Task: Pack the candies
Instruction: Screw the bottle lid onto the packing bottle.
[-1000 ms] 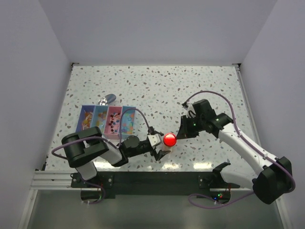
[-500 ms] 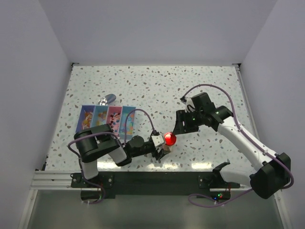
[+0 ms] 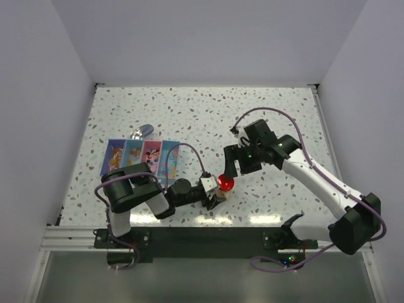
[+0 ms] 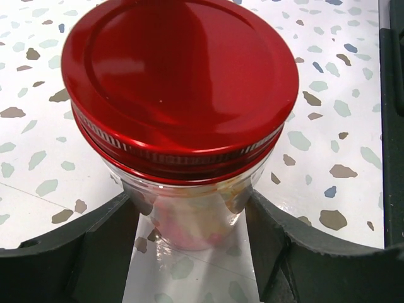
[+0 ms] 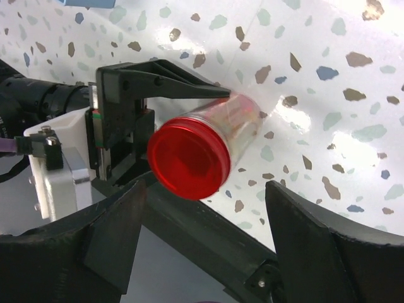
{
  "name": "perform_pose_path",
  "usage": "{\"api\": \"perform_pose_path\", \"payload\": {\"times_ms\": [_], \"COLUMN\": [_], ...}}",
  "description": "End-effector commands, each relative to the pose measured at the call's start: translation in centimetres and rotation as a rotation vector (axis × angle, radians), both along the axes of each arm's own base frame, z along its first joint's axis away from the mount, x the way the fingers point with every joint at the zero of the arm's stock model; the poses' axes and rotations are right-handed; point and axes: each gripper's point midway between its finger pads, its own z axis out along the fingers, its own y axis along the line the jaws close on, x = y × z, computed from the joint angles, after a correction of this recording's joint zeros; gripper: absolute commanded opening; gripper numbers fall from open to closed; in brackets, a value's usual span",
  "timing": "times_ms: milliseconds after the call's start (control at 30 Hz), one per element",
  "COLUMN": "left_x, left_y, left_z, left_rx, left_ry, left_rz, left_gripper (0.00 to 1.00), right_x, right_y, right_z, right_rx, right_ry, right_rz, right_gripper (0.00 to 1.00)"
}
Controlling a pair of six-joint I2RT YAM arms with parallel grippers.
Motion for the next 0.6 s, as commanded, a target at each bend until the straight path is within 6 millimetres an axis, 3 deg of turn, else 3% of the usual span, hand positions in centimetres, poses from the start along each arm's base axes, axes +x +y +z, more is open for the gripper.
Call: {"api": "perform_pose_path", "payload": {"times_ms": [0,233,367,567], "left_x": [0.9,0.6,0.6,1.1], "left_y": [-1.8,-1.7,-1.1,0.5], "left_z": [7.7,7.6,7.4,6.6], "left_rx": [-0.282,-0.28,-0.274,-0.25], "left_ry": [-0.148,-0.141,-0.138,-0.108], "left_rz": [-0.013,-0.035,-0.044,-0.089], "left_gripper": [0.55,0.47,0.44,0.37], "right_x": [0.5,0.5,0.2,-0.3], "right_y": [0.8,1.7,0.6,0.9], "right_z": [0.5,-0.3,-0.4,1.9], "right_rx": [-0.076,-0.129,-0.178,-0.087], "right_ry": [-0.074,-0.092,-0.13,-0.297], "right_rz": [0.05,0.089,0.166,0.313], "right_gripper": [0.83,0.86,0.86,0.92]}}
